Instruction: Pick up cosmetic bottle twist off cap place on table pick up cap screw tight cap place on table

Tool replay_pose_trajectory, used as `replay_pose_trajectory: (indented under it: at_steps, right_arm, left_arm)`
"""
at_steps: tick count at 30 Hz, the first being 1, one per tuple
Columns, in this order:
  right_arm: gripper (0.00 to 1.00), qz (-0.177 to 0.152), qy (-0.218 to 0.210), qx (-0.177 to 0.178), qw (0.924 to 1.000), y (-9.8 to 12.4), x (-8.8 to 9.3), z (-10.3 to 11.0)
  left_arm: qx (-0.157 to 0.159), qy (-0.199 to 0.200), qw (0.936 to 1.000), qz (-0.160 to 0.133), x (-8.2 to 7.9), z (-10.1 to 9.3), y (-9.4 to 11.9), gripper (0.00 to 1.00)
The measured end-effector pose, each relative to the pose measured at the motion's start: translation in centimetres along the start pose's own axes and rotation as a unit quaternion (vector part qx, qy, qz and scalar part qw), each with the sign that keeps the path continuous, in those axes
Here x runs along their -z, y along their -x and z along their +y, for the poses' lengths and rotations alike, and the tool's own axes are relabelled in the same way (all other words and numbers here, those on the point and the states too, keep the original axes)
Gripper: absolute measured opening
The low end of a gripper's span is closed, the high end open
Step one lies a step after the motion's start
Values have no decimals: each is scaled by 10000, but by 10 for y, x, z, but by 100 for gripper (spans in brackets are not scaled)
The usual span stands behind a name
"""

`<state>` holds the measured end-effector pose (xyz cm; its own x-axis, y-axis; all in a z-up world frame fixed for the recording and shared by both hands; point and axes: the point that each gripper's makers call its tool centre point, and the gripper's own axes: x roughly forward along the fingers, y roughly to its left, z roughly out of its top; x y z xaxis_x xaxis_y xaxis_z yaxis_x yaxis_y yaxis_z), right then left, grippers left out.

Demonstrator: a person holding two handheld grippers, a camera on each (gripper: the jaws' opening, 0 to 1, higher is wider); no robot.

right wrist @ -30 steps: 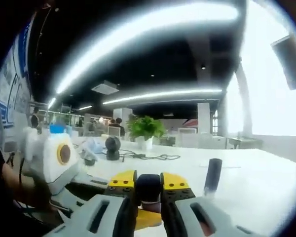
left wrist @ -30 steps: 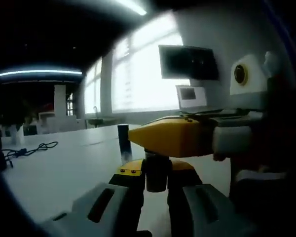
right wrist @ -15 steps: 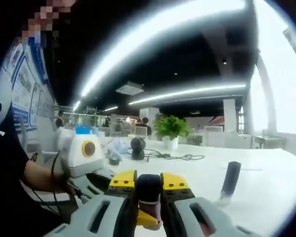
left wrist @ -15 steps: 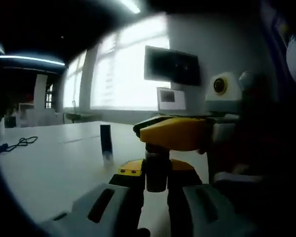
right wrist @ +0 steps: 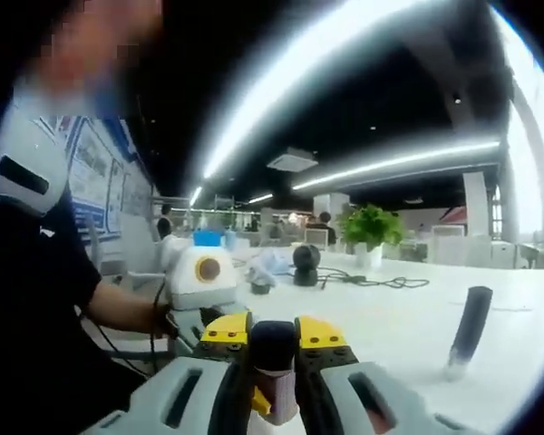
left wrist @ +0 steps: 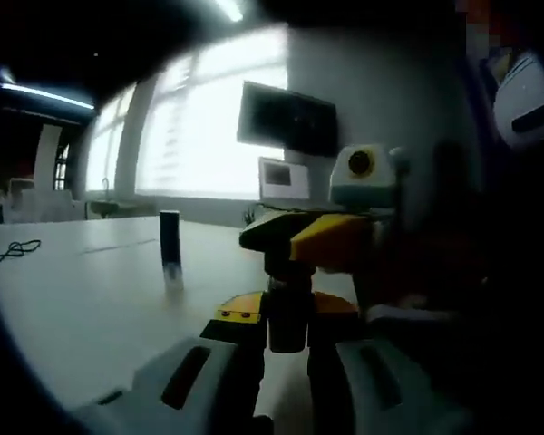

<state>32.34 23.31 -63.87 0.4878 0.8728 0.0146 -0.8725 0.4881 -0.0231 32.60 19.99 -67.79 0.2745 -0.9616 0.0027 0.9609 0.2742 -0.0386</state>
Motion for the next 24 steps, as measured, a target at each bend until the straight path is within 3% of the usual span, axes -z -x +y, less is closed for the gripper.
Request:
replay_pose_trajectory:
  at_steps: [15, 24]
  right_arm:
    - [11, 71, -347, -933, 9950, 0, 4, 20]
    - [11, 125, -557, -1299, 9899, 2, 4, 29]
  left_arm:
    - [624, 177, 9979, 35, 5, -16, 7, 6]
    - [964, 320, 9948, 87, 6, -26, 10, 6]
